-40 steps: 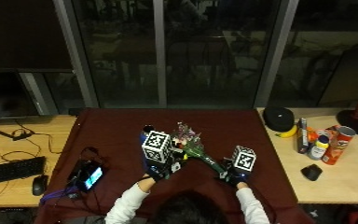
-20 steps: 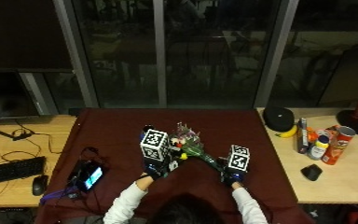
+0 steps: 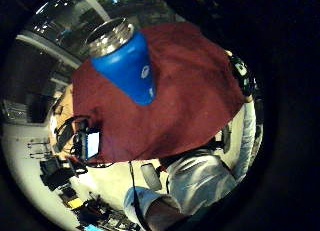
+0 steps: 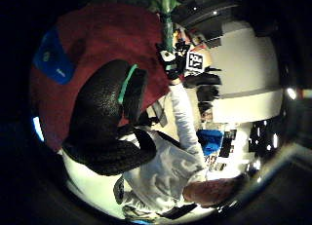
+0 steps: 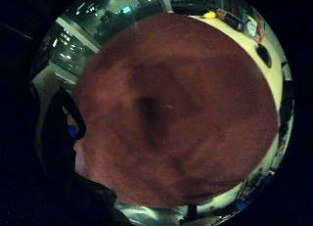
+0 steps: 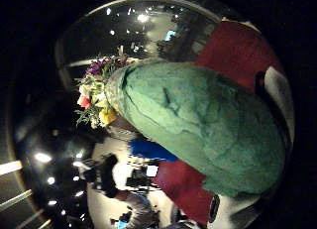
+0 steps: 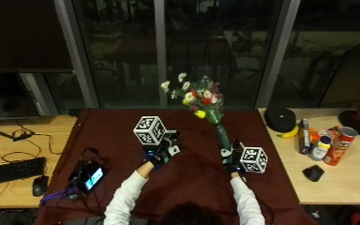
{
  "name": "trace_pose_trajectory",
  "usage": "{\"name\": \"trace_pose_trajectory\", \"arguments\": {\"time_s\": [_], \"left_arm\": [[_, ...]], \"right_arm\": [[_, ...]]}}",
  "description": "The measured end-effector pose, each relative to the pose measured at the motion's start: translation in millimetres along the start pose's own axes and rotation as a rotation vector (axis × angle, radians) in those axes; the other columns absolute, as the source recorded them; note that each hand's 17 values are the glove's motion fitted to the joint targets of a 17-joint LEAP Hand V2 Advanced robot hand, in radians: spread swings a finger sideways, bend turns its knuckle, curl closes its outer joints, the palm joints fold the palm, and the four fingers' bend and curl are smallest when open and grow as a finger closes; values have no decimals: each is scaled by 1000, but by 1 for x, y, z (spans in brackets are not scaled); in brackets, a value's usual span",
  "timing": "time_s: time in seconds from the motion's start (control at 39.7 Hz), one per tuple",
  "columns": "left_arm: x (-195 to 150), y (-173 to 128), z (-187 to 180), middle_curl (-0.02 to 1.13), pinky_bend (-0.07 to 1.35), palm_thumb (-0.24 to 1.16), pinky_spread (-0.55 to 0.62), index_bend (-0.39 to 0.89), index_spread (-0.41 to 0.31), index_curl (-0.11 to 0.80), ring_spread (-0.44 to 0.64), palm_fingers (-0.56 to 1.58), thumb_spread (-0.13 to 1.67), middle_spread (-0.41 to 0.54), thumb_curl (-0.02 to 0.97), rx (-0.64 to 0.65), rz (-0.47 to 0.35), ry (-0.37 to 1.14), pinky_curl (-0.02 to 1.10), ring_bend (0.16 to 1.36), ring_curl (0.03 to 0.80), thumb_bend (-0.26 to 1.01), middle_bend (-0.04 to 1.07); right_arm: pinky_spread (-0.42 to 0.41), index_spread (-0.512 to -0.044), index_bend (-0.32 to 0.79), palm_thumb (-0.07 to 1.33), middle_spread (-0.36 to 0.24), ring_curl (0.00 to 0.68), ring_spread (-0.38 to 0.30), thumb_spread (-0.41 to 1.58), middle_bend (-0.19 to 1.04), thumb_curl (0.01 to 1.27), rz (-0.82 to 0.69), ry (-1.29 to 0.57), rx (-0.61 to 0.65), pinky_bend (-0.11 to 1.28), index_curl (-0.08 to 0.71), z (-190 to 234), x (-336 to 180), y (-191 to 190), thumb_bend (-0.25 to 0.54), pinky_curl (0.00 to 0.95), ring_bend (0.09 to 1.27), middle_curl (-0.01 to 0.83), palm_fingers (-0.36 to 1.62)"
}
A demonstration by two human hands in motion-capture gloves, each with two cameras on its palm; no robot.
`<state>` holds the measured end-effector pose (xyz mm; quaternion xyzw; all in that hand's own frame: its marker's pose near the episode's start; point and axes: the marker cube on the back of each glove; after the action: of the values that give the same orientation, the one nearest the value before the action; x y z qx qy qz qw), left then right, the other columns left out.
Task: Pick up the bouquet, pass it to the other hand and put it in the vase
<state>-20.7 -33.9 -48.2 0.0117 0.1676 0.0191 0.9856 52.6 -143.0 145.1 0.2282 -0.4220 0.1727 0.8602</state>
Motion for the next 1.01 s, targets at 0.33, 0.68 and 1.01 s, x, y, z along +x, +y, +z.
{"name": "trace_pose_trajectory", "arguments": {"time_s": [0.33, 0.68, 1.01], "left_arm": [[46, -80, -35, 371, 383, 309, 149, 55, 41, 228, 183, 356, 1108, 120, 316, 162, 5, 546, 389, 546, 327, -14, 163], [108, -102, -10, 376, 422, 358, 142, 95, 86, 188, 175, 327, 996, 138, 341, 223, 148, 1026, 382, 609, 330, -28, 213], [94, -104, 0, 506, 550, 773, -307, 388, -223, 349, -274, 1489, 599, -237, 531, 512, 100, 920, 423, 693, 389, 87, 586]], "right_arm": [[-242, -203, 536, 1022, -170, 560, -189, 847, 841, 489, -184, -397, 95, 724, 538, -7, -108, 16, -7, 495, 995, 632, 1422], [-239, -202, 528, 1046, -167, 563, -186, 751, 864, 568, -435, -626, 65, 743, 562, 61, -158, 66, -17, 509, 1018, 634, 1401], [-250, -204, 489, 1014, -167, 555, -186, 750, 866, 604, -655, -639, 16, 739, 574, 85, -163, 93, -31, 505, 1016, 626, 1372]]}}
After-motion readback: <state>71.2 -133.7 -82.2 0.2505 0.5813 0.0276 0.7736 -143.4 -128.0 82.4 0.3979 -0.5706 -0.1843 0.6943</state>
